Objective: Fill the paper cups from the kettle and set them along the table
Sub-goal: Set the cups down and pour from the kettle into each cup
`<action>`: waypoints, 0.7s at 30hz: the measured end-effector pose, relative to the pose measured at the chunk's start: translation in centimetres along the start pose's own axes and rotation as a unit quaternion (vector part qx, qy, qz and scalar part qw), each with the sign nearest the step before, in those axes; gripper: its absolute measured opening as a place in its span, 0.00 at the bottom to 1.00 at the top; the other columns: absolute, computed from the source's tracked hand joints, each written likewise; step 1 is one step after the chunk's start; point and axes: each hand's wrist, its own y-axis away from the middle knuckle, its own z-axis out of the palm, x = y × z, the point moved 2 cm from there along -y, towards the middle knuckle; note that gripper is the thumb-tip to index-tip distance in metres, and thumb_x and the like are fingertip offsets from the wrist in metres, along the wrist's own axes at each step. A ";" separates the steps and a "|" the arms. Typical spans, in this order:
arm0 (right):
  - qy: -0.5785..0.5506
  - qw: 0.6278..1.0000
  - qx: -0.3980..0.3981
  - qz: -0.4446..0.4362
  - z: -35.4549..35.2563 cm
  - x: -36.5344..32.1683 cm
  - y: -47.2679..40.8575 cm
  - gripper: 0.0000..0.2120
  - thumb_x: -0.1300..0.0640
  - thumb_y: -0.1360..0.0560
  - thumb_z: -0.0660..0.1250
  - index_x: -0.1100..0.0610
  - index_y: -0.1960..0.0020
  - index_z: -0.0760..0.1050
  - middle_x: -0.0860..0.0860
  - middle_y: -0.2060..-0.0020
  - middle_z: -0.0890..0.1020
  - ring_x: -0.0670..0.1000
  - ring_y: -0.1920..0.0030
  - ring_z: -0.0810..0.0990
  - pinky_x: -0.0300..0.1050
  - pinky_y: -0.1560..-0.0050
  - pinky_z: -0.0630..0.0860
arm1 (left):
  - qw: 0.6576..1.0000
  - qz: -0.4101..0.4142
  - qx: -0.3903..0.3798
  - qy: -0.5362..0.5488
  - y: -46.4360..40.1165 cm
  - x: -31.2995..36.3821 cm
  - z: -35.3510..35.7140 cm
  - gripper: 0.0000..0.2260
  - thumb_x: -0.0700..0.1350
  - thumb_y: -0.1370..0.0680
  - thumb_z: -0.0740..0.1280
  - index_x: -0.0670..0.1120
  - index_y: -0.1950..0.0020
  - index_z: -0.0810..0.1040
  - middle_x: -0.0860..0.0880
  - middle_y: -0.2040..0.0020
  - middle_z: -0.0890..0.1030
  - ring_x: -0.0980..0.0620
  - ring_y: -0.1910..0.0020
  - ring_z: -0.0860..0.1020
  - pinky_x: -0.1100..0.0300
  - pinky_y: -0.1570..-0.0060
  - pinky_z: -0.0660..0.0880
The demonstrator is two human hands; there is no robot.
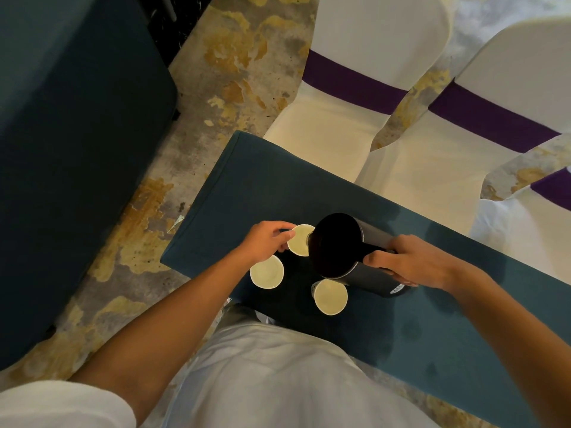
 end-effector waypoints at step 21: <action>-0.194 0.977 0.059 -0.070 -0.3 4.0 3.4 0.23 0.52 0.20 0.68 0.55 0.73 0.71 0.54 0.78 0.70 0.49 0.78 0.67 0.41 0.72 0.67 | 0.997 -0.010 0.077 -0.004 1.3 1.4 -0.6 0.12 0.47 0.18 0.66 0.49 0.35 0.80 0.50 0.55 0.85 0.55 0.57 0.84 0.64 0.57 0.79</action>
